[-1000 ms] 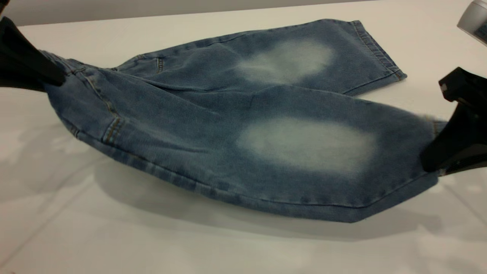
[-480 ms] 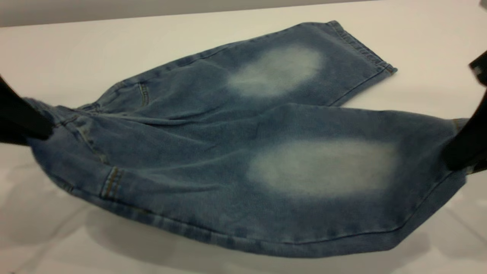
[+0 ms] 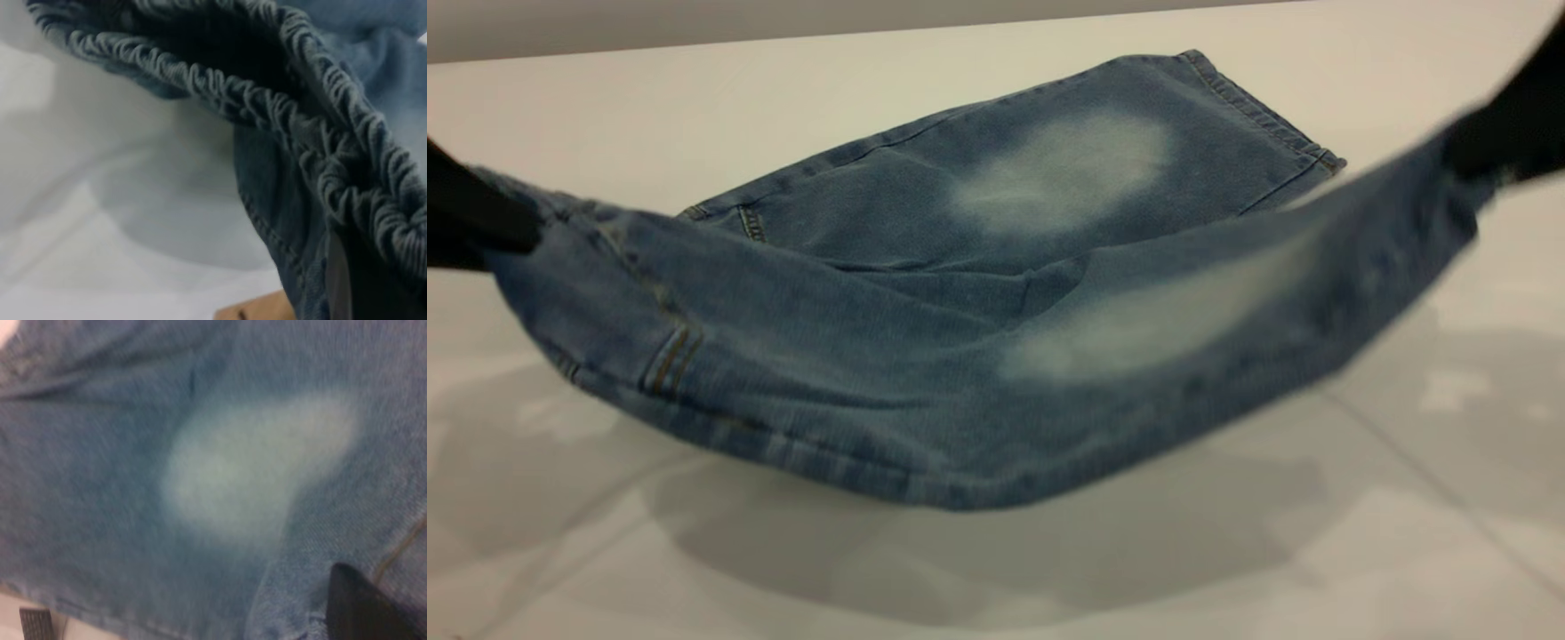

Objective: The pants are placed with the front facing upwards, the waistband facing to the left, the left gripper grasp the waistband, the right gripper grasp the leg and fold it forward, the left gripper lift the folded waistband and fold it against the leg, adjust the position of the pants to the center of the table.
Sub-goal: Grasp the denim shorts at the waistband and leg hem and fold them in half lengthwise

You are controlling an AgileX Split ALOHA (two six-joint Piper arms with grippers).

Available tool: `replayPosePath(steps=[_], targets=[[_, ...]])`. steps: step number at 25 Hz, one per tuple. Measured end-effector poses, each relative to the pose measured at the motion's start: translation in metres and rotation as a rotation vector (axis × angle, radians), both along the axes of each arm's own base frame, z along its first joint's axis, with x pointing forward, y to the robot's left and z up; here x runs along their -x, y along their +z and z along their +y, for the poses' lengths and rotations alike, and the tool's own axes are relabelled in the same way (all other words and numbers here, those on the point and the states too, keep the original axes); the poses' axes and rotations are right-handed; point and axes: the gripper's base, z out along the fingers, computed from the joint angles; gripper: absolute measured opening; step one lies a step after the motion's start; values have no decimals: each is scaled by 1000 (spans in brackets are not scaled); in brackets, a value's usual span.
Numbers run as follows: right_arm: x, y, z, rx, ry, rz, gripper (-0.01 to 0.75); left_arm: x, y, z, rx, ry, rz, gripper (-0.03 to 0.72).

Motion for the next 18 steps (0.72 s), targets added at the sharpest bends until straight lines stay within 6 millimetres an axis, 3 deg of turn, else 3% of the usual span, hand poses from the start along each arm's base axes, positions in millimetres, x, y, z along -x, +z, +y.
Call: replayPosePath(steps=[5,18], targets=[[-28,9,2,-4,-9,-40,25,-8,4,-1,45,74,-58,87],[-122,-5,9,-59,-83,-43,25,-24,7,10,40,315,-120,87]])
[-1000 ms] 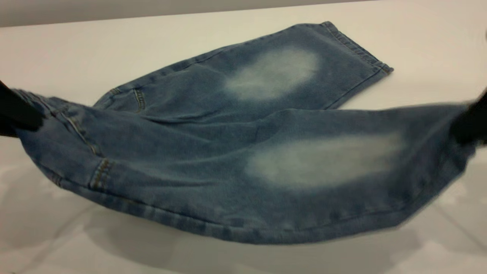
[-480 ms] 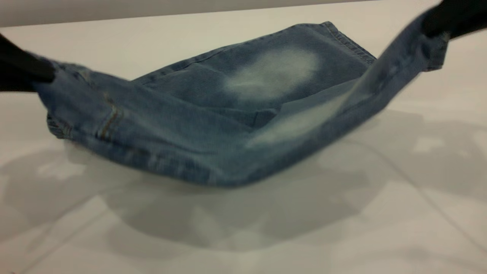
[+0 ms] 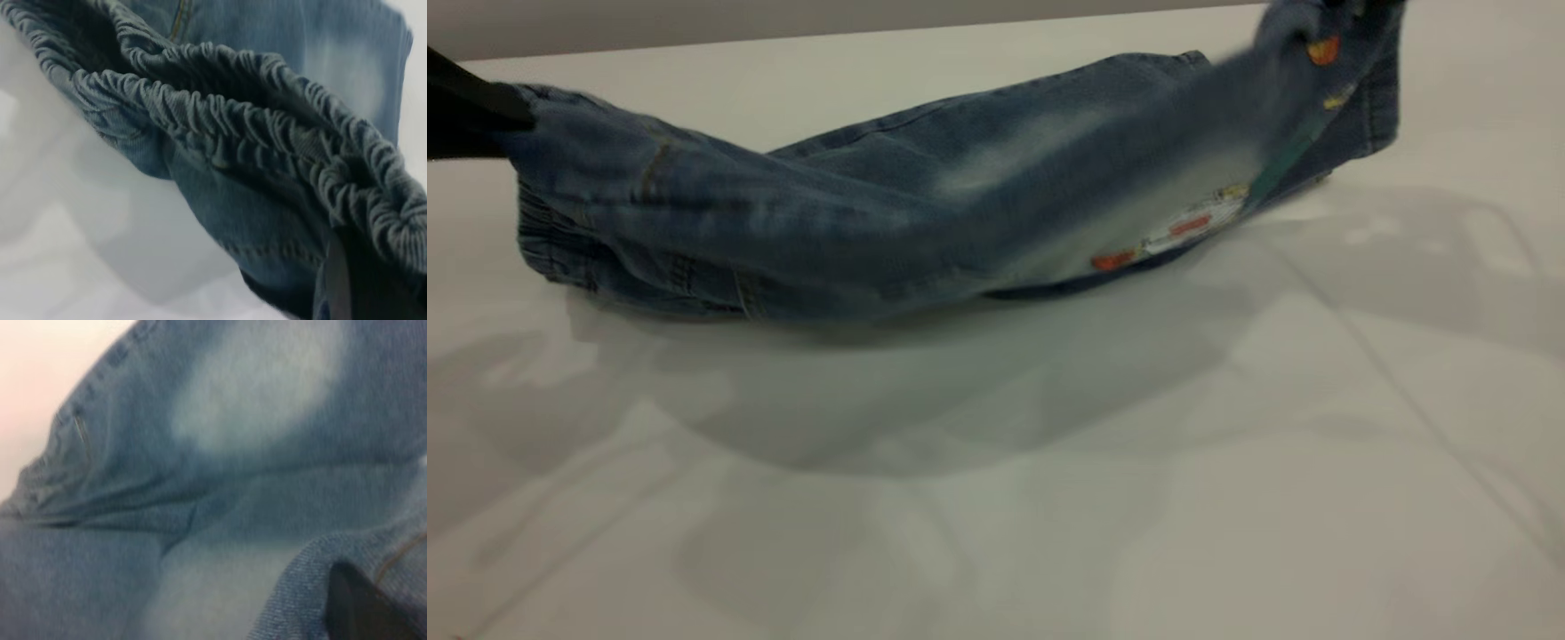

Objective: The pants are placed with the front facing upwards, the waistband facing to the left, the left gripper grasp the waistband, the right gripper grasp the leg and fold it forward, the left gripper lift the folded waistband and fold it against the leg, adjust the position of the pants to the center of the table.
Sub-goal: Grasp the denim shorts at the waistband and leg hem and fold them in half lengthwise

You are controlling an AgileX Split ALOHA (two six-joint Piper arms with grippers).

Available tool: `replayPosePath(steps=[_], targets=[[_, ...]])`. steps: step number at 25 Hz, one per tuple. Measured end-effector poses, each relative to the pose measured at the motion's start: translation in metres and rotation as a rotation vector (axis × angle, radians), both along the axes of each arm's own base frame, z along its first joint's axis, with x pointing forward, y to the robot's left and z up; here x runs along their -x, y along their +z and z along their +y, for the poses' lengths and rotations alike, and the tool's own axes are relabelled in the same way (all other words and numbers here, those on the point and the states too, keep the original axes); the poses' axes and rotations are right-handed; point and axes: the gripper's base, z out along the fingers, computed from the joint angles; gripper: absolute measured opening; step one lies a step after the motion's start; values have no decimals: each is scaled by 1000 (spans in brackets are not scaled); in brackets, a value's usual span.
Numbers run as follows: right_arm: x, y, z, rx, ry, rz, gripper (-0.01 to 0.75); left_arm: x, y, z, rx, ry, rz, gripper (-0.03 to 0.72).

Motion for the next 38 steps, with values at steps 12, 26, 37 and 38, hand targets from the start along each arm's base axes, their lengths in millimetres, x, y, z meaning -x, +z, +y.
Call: replayPosePath(steps=[12,26,37,38], targets=[[-64,-8,6,-36,-24,-42,25,-13,4,13,32,263,-47,87],[-77,-44,6,-29,-47,10,25,-19,-3,28,-33,429,-46,87],[-81,-63,7,-31,-49,29,25,-23,-31,31,-46,439,60,87],[-82,-65,7,-31,-42,27,25,-23,-32,31,-48,440,64,87]])
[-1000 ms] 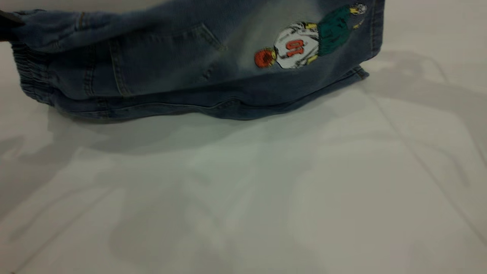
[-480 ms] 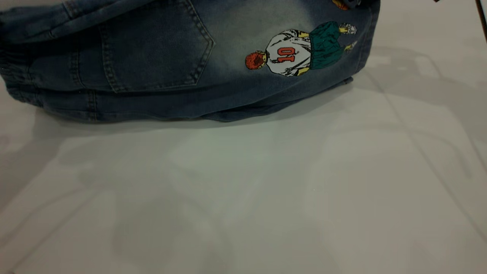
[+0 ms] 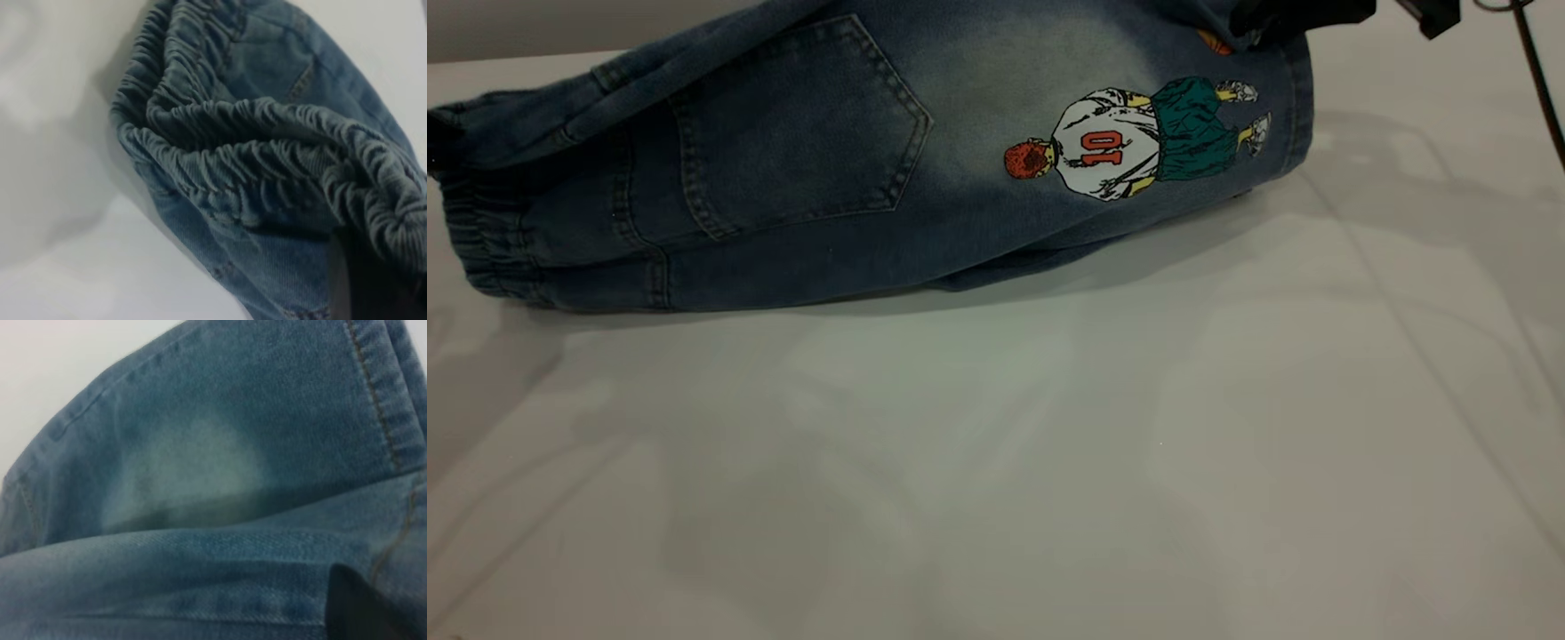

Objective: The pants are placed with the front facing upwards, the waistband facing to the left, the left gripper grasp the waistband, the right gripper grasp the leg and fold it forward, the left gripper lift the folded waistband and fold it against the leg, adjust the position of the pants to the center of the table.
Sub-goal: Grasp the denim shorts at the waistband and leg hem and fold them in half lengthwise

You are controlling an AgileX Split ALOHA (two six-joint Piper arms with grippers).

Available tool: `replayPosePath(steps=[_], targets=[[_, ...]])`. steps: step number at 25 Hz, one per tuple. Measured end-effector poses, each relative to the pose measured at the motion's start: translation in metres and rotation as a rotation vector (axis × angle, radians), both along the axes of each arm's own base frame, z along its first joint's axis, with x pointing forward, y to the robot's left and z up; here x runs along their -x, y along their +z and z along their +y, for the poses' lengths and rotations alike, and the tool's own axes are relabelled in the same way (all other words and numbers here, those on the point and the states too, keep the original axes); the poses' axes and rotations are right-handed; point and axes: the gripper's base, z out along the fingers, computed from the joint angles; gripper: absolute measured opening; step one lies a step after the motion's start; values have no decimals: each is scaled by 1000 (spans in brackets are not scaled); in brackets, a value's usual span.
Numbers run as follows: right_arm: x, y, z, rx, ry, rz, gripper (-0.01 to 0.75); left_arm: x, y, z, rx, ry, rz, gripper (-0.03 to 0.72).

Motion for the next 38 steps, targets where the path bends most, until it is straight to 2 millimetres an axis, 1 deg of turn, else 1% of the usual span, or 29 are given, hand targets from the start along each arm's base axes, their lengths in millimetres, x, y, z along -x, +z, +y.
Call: replayPosePath(steps=[2,6,10,14,18,21,23,27,29,32,38], targets=[[-3,-3,2,-9,7,-4,25,0,-2,2,-19,14,14,87],[-10,4,10,-12,25,-39,25,-1,-2,5,-42,26,17,89],[-18,15,11,-16,28,-80,25,-10,6,6,-86,-17,-28,95],[-19,16,11,-13,22,-89,25,-20,16,8,-120,-46,-74,115],[-20,14,13,-7,21,-90,25,-24,20,9,-155,-80,-99,181],[-21,8,15,-7,26,-79,25,-24,20,9,-170,-94,-102,271],[-21,4,15,-10,28,-68,25,-24,20,9,-179,-105,-105,345],[-20,2,16,-15,36,-57,25,-24,19,10,-194,-97,-98,461],[-20,2,16,-19,36,-56,25,-24,19,11,-211,-105,-97,482],[-21,2,15,-14,28,-61,25,-24,20,10,-216,-133,-108,491],[-26,1,11,33,-16,-115,26,-25,24,-1,-127,-207,-164,491]])
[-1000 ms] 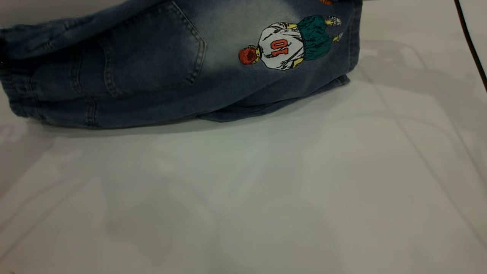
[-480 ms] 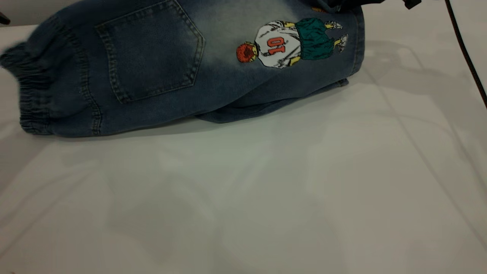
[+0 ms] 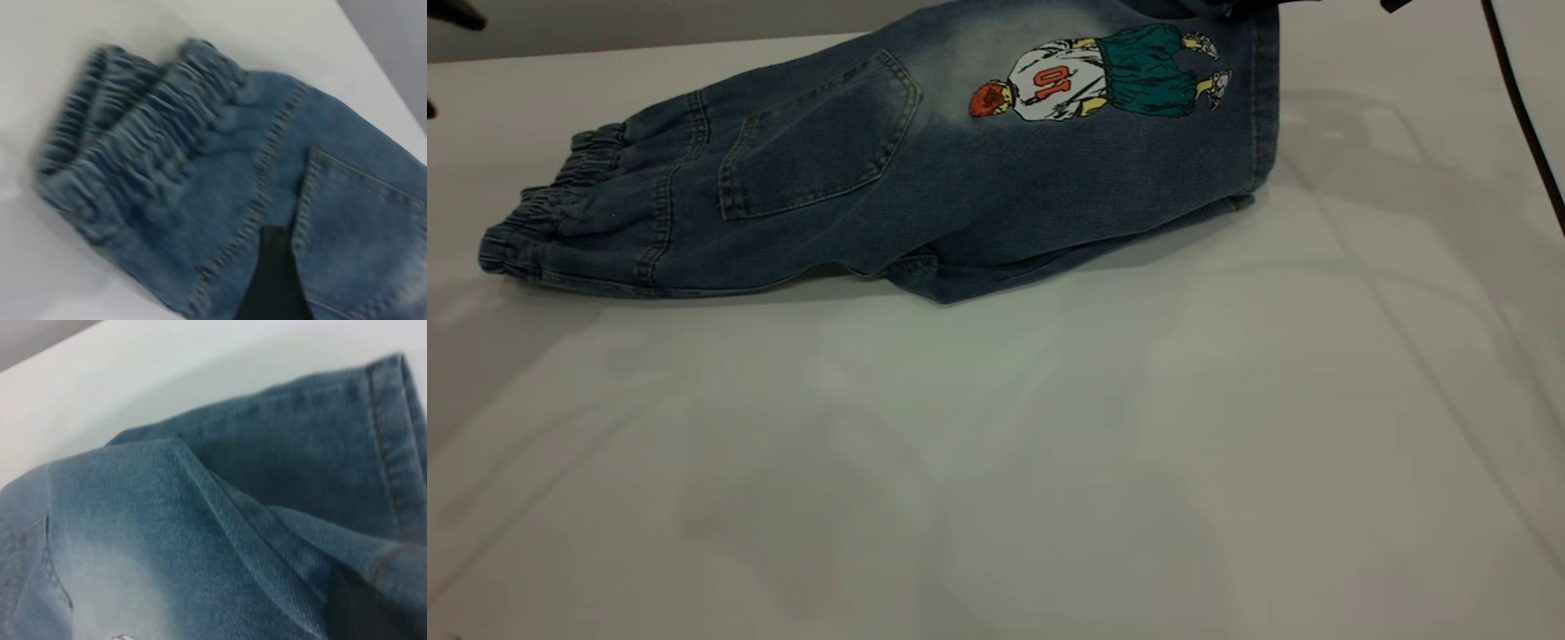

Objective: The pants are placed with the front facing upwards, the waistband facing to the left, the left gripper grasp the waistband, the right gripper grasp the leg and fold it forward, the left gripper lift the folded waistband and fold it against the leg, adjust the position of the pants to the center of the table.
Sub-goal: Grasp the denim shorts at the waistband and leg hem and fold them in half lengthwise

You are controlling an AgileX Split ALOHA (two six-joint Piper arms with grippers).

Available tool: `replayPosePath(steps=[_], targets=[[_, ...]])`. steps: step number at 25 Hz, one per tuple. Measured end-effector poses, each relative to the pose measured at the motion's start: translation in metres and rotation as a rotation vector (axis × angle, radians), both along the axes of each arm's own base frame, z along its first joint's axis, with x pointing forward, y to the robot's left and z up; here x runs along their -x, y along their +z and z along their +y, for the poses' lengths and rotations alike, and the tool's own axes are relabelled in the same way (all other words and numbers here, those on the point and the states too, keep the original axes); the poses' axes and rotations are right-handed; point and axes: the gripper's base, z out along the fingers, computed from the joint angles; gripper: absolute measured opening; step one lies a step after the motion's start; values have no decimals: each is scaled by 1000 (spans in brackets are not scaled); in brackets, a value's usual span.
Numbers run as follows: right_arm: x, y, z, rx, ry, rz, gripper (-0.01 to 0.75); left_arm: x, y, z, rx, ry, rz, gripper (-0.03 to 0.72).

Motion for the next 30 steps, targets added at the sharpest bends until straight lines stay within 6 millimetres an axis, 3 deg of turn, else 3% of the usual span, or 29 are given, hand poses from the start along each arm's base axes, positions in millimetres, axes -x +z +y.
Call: replayPosePath(steps=[5,7,9,15,18,24,30], targets=[[-5,-5,-1,46,32,-39,43,0,3,-7,37,-76,-36,491],[-3,-4,1,39,81,-41,86,0,4,-7,10,-102,-50,491],[-5,1,3,38,121,-60,160,0,4,-7,-15,-114,-55,491],[-9,20,10,-5,195,-87,487,1,0,-1,-68,-79,-21,491],[-11,33,15,-48,254,-93,583,4,-4,5,-92,-55,27,491],[-13,58,24,-141,345,-112,580,13,-11,27,-43,8,125,491],[-14,63,24,-146,348,-126,560,21,-40,49,31,37,295,491]])
